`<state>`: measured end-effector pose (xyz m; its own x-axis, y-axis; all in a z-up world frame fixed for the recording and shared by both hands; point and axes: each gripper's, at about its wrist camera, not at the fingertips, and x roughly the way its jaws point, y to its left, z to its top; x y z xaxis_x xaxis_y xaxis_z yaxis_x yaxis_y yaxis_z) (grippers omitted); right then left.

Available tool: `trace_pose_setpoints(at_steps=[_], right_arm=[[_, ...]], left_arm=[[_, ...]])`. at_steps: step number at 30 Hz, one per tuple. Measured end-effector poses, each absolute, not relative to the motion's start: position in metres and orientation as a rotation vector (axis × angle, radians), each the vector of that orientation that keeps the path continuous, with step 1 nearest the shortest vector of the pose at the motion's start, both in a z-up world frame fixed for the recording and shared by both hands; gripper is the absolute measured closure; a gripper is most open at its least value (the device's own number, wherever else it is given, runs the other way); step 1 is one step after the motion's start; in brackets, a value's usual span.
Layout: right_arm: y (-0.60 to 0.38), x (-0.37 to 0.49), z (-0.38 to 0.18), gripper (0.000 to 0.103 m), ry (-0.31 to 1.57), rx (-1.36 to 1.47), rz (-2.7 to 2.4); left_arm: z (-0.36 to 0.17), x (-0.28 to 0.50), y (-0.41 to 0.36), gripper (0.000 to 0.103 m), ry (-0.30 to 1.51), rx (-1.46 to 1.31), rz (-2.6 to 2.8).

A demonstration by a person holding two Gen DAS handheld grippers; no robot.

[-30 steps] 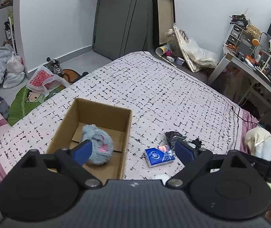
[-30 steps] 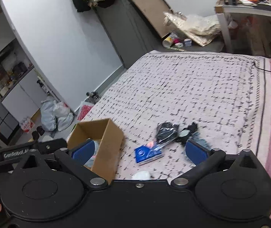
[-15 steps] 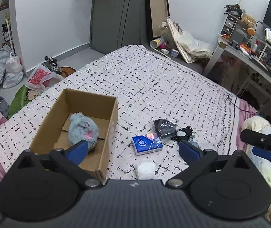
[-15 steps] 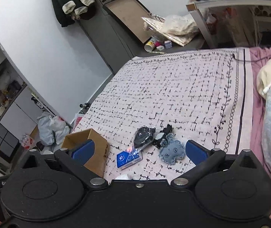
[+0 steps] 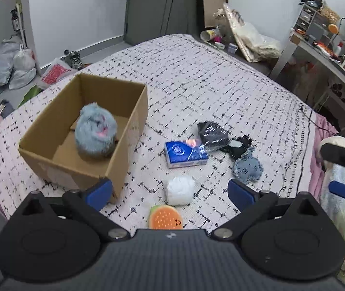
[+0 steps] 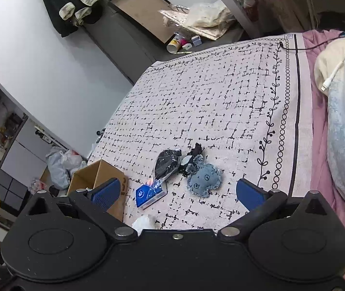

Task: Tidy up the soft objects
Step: 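Reach the left gripper to the burger plush and grasp it, then lift the burger plush with the left gripper while the right gripper grasps the denim plush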

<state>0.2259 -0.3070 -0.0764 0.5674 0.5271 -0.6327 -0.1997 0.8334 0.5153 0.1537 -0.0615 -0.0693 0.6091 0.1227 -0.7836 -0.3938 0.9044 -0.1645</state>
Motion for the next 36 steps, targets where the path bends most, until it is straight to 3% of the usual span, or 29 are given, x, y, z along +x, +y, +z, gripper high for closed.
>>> trace_pose_setpoints(at_steps=[26,29,31,36], right_arm=[[-0.272,0.24,-0.104,0.0,0.903,0.093,0.481],[-0.273,0.245,-0.107,0.0,0.872,0.096,0.47],[-0.275,0.246,-0.108,0.0,0.84,0.098,0.464],[-0.267,0.256,-0.116,0.0,0.834,0.084,0.491]], left_arm=[[-0.172,0.17,-0.067,0.006,1.038,-0.5,0.432],[-0.18,0.171,-0.064,0.023,1.044,-0.532,0.432],[-0.18,0.172,-0.063,0.053,1.04,-0.544,0.424],[-0.171,0.178,-0.06,0.058,1.009,-0.58,0.399]])
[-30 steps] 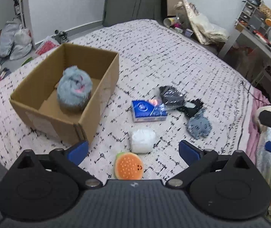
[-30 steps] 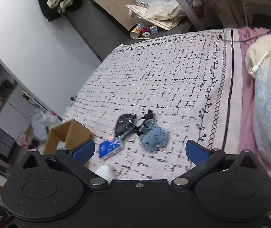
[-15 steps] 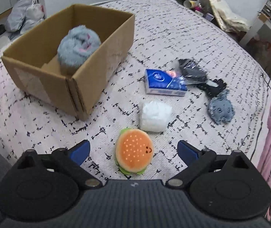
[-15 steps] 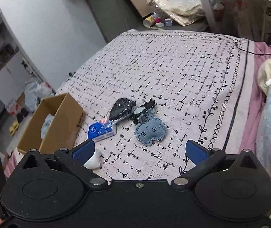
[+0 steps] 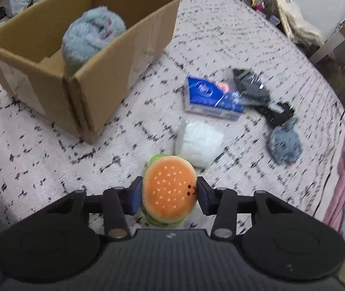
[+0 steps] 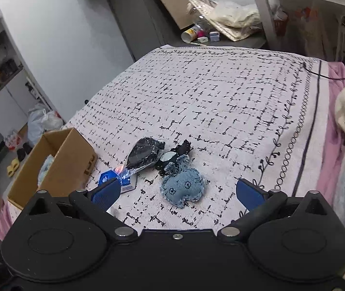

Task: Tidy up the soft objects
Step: 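Lift the burger plush with the left gripper while the right gripper grasps the denim plush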

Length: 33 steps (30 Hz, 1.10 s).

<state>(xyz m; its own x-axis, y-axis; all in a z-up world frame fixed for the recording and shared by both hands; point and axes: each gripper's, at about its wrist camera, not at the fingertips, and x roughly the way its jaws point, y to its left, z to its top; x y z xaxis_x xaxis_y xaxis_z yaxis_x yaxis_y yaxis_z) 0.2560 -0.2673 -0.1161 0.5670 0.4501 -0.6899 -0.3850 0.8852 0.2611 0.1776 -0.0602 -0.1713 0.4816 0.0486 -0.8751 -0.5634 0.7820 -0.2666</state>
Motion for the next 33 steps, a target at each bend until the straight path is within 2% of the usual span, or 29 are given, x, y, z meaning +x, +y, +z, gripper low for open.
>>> trace_pose_setpoints(at_steps=[13,24,28,30,31,32,33], right_arm=[[-0.246,0.279,-0.15,0.004,0.894,0.056,0.44],[-0.217,0.29,-0.173,0.021,0.905,-0.1,0.421],[-0.214,0.293,-0.181,0.023,0.914,-0.129,0.411],[-0.212,0.296,-0.186,0.034,0.924,-0.148,0.405],[-0.212,0.297,-0.188,0.036,0.927,-0.155,0.401],[-0.211,0.296,-0.189,0.044,0.92,-0.161,0.398],[-0.211,0.296,-0.188,0.056,0.914,-0.17,0.398]], left_arm=[[-0.172,0.191,-0.043,0.058,0.989,-0.63,0.374],[-0.186,0.204,-0.031,0.058,1.02,-0.668,0.367],[-0.186,0.206,-0.033,0.058,1.023,-0.658,0.372],[-0.186,0.205,-0.032,0.058,1.021,-0.659,0.37],[-0.186,0.205,-0.032,0.058,1.02,-0.659,0.369],[-0.186,0.205,-0.032,0.058,1.018,-0.655,0.367],[-0.186,0.205,-0.033,0.058,1.018,-0.65,0.364]])
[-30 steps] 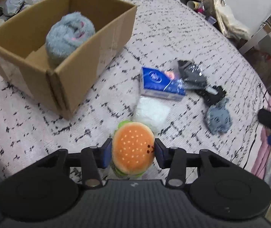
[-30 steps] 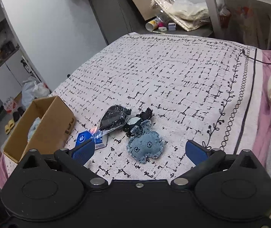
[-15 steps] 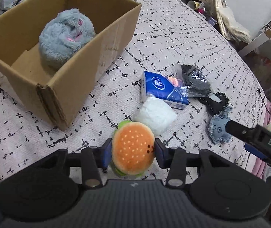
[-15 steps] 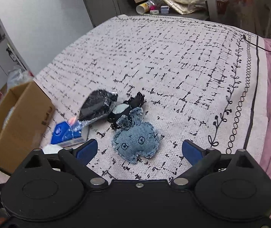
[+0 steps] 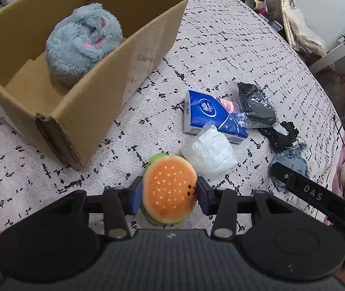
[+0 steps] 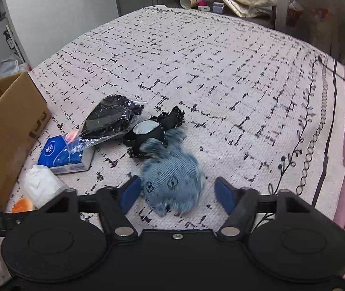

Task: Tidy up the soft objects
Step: 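Lift the burger plush with the left gripper while the right gripper grasps the denim plush, then carry the burger plush with the left gripper and the denim plush with the right gripper to the box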

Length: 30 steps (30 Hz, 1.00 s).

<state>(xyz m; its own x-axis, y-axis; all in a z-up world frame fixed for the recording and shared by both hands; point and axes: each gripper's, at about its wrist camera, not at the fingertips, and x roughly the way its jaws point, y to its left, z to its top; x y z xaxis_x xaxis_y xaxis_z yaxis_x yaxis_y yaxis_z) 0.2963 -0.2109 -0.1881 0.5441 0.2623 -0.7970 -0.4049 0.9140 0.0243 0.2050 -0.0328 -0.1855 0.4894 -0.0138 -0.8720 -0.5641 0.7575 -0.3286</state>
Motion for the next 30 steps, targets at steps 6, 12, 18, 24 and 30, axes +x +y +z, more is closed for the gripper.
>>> trace_pose_setpoints(at_steps=[6,12,18,24,30], right_arm=[[-0.218,0.294,-0.178,0.068,0.925,-0.122,0.429],[-0.226,0.283,-0.161,0.08,0.892,-0.057,0.48],[-0.235,0.277,-0.15,0.083,0.876,0.04,0.53],[-0.245,0.268,-0.139,0.084,0.849,0.104,0.553],[-0.244,0.254,-0.12,0.084,0.805,0.121,0.581]], left_arm=[[-0.181,0.199,-0.035,0.058,1.011,-0.628,0.354],[-0.165,0.19,-0.038,0.058,0.986,-0.612,0.345],[-0.143,0.182,-0.041,0.058,0.951,-0.599,0.331],[-0.128,0.174,-0.037,0.058,0.915,-0.604,0.326],[-0.111,0.167,-0.027,0.058,0.886,-0.588,0.313]])
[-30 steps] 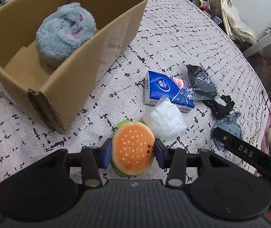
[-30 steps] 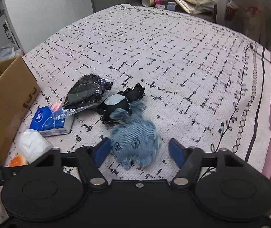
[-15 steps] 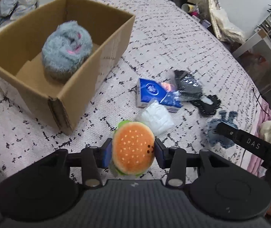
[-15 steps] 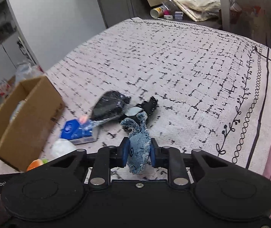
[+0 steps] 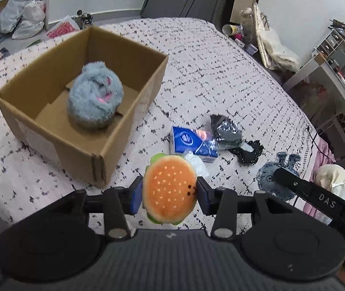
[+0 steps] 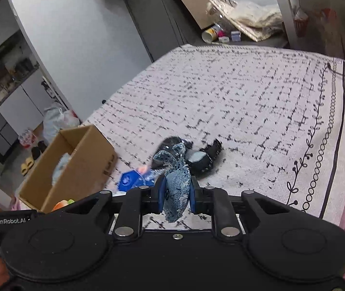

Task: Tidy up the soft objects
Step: 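Carry the burger plush with the left gripper and the denim plush with the right gripper to the box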

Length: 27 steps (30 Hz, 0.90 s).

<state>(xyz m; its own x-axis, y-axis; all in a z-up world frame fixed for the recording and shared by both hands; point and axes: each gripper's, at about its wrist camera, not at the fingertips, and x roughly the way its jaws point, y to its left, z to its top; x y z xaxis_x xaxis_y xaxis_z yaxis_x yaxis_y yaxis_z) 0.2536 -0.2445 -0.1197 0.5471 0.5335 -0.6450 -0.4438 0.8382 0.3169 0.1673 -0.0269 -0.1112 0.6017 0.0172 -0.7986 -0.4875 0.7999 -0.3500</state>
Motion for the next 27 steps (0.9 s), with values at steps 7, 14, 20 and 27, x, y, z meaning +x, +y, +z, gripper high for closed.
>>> trace_pose_setpoints(at_steps=[7,14,20,27], right_arm=[[-0.237,0.241,-0.097,0.084,0.745,0.128,0.596],[-0.223,0.231,-0.081,0.084,0.698,0.115,0.594],[-0.212,0.223,-0.068,0.084,0.648,0.106,0.59],[-0.199,0.215,-0.055,0.084,0.595,0.101,0.599]], left_arm=[[-0.086,0.166,-0.016,0.058,0.851,-0.542,0.252],[-0.068,0.167,-0.002,0.058,0.837,-0.519,0.209],[-0.057,0.168,0.015,0.058,0.823,-0.481,0.202],[-0.048,0.169,0.033,0.058,0.804,-0.445,0.199]])
